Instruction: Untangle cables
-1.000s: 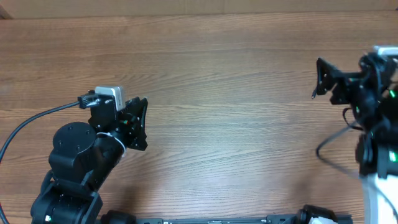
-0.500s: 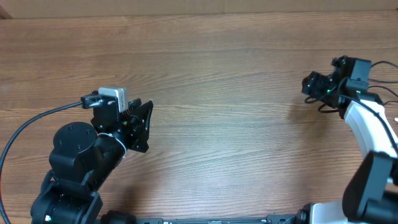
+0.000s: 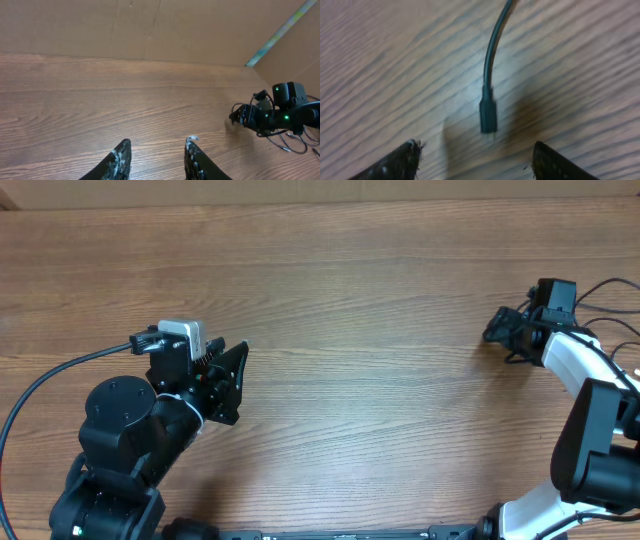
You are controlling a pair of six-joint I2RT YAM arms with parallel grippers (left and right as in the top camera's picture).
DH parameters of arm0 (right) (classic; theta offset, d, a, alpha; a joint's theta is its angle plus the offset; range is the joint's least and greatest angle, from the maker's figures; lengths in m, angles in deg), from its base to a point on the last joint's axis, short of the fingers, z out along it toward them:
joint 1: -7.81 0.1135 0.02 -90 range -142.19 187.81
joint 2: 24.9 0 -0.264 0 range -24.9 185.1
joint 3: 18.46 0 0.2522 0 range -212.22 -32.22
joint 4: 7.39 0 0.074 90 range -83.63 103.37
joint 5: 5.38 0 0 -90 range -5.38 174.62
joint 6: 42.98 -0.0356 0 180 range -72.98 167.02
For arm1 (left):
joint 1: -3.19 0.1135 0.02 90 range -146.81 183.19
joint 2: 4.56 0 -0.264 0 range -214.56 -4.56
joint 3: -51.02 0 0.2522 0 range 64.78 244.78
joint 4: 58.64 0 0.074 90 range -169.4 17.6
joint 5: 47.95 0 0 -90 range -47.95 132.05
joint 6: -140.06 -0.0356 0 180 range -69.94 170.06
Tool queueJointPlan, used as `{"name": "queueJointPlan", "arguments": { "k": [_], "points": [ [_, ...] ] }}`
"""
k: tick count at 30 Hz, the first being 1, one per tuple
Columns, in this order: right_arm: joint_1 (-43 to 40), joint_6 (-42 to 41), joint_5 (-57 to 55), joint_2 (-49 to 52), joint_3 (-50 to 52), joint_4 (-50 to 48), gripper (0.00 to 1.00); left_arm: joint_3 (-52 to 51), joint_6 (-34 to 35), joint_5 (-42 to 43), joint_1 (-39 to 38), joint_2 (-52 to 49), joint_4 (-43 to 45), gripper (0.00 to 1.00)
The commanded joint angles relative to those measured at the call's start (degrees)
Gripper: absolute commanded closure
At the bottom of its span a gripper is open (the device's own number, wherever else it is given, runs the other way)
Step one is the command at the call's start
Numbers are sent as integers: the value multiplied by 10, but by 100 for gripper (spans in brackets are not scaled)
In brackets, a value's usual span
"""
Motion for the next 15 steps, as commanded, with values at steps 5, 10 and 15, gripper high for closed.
{"name": "queueJointPlan", "arguments": {
  "k": [5,10,15],
  "points": [
    [1,31,-29,19,-2,-39,40,14,-11,8,-3,3,1,65],
    [1,41,-29,52,-2,-47,42,14,-11,12,-3,3,1,64],
    [1,41,-29,82,-2,-50,96,14,-11,12,-3,3,1,64]
  ]
}}
